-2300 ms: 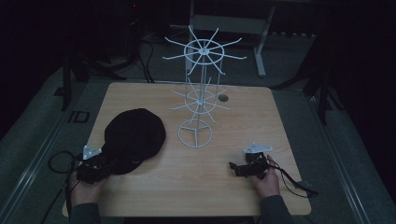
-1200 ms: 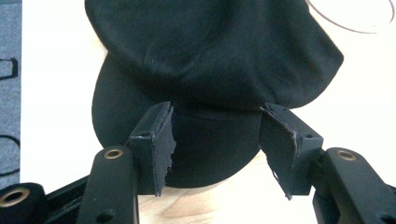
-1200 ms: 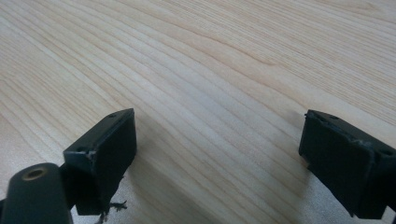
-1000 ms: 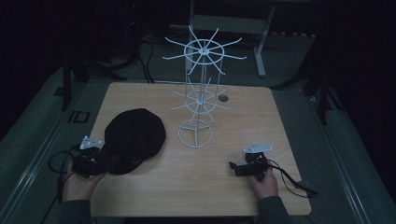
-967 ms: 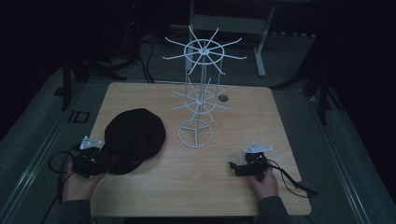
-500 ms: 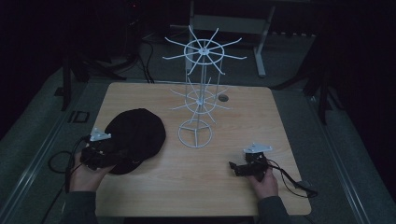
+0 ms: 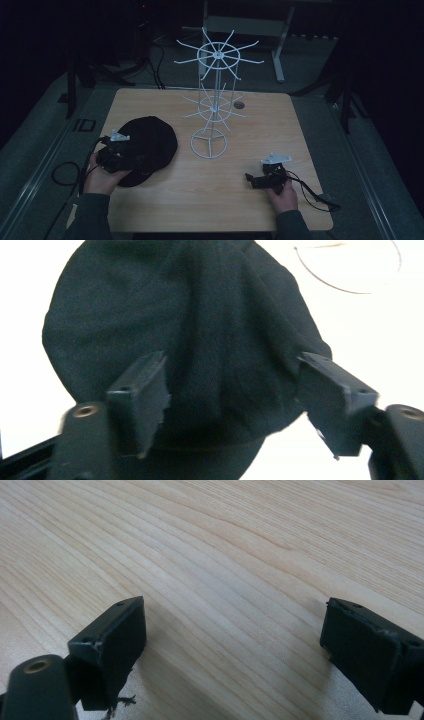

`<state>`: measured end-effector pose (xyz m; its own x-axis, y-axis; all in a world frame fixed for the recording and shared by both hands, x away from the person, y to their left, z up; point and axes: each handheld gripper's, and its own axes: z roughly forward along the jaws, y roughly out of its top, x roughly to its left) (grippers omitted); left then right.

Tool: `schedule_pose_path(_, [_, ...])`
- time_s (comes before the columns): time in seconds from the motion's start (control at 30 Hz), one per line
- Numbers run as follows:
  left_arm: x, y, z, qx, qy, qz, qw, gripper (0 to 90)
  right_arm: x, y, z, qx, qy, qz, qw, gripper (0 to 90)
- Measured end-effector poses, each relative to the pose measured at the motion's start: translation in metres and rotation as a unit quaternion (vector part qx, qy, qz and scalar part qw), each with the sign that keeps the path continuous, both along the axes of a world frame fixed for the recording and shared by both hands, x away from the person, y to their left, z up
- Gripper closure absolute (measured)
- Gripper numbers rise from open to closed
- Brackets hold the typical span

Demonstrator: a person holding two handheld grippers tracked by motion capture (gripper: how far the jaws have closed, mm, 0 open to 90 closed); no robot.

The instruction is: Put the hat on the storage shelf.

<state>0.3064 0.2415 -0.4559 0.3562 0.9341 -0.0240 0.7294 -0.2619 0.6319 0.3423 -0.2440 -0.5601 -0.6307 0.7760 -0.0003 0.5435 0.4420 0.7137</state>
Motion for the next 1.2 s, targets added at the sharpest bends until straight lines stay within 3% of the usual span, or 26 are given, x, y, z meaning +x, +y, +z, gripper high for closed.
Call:
schedule_pose_path(0.13, [0.008, -0.005, 0.0, 0.009, 0.006, 0.011, 0.9999, 18.1, 0.0, 0.0, 0.0, 0.0, 0.0, 0.0, 1.0, 10.9])
schedule_pose_path(0.77, [0.043, -0.028, -0.012, 0.004, 0.042, 0.004, 0.9991, 5.9, 0.0, 0.0, 0.0, -0.001, 0.0, 0.0, 1.0, 10.9])
schedule_pose_path(1.03, [0.056, -0.04, -0.022, 0.016, 0.055, 0.007, 0.9984, 3.0, 0.0, 0.0, 0.0, -0.001, 0.0, 0.001, 1.0, 10.9])
schedule_pose_path(1.2, [0.062, -0.045, -0.028, 0.035, 0.067, 0.009, 0.9971, 3.0, 0.0, 0.0, 0.0, -0.001, 0.0, 0.0, 1.0, 10.9])
